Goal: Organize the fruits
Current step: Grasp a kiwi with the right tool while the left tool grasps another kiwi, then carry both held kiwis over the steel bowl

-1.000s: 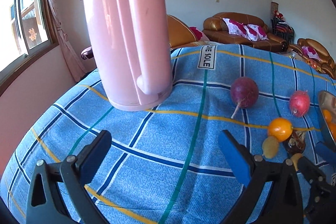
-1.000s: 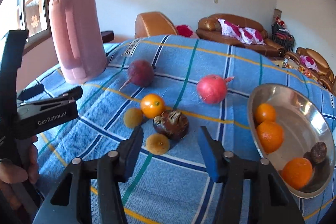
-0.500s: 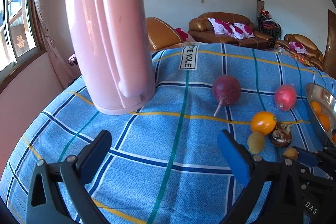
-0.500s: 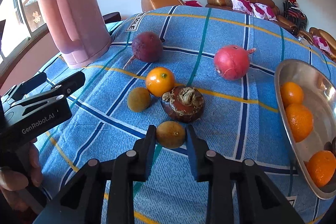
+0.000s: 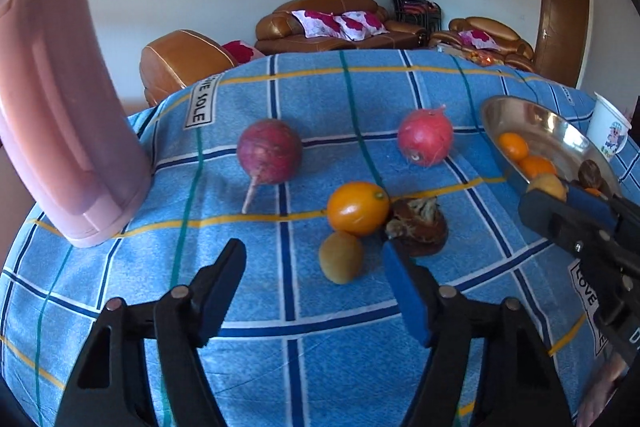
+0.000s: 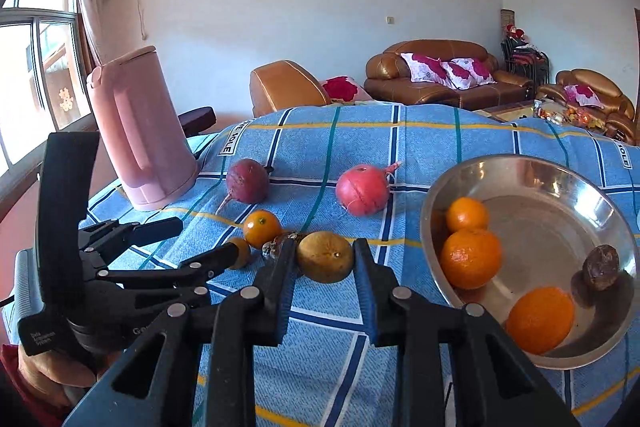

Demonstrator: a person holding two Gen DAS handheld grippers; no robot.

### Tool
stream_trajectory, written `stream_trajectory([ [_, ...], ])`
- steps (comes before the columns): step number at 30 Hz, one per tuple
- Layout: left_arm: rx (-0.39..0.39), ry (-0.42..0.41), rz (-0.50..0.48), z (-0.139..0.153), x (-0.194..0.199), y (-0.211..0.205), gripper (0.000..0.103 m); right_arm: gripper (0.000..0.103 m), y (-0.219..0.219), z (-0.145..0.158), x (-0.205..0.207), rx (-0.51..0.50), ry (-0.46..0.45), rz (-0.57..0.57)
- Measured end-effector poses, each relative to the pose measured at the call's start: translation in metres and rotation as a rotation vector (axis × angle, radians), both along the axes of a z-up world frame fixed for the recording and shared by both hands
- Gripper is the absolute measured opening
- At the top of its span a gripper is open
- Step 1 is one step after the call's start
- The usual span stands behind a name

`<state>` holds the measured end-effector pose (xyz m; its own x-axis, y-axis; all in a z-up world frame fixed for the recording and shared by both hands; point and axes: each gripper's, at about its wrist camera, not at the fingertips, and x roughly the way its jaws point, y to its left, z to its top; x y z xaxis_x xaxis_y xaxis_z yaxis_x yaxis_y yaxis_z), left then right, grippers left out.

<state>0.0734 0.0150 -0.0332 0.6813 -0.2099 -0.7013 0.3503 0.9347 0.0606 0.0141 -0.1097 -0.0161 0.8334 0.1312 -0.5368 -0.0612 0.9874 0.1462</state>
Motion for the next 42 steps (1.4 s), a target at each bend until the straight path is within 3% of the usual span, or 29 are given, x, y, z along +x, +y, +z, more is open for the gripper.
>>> stream_trajectory([
  [4, 0.033, 0.063, -0.001, -0.01, 0.015, -0.01, 0.049, 0.03, -0.004, 0.0, 0.0, 0.007, 0.0, -0.002],
  [8, 0.011, 0.117, -0.002, -0.016, 0.022, -0.007, 0.04, 0.03, -0.005, 0.0, 0.0, 0.008, 0.0, -0.002],
  [10, 0.002, 0.12, -0.018, -0.016, 0.022, -0.007, 0.028, 0.03, -0.005, -0.001, -0.001, 0.009, 0.002, -0.004],
  [14, 0.0, 0.076, -0.006, -0.01, 0.016, -0.007, 0.028, 0.03, -0.007, 0.001, -0.002, 0.008, -0.011, -0.012],
  [20, -0.043, -0.158, 0.115, 0.019, -0.015, 0.011, 0.028, 0.03, -0.007, 0.009, -0.011, 0.023, -0.083, 0.007],
  [23, -0.086, -0.219, 0.155, 0.026, -0.028, 0.017, 0.028, 0.03, -0.008, 0.012, -0.013, 0.052, -0.105, 0.039],
  [27, -0.159, -0.25, 0.154, 0.032, -0.039, 0.024, 0.028, 0.03, -0.011, 0.018, -0.02, 0.111, -0.156, 0.091],
  [42, -0.207, -0.273, 0.181, 0.033, -0.067, 0.013, 0.028, 0.03, -0.026, 0.02, -0.03, 0.033, -0.185, 0.032],
])
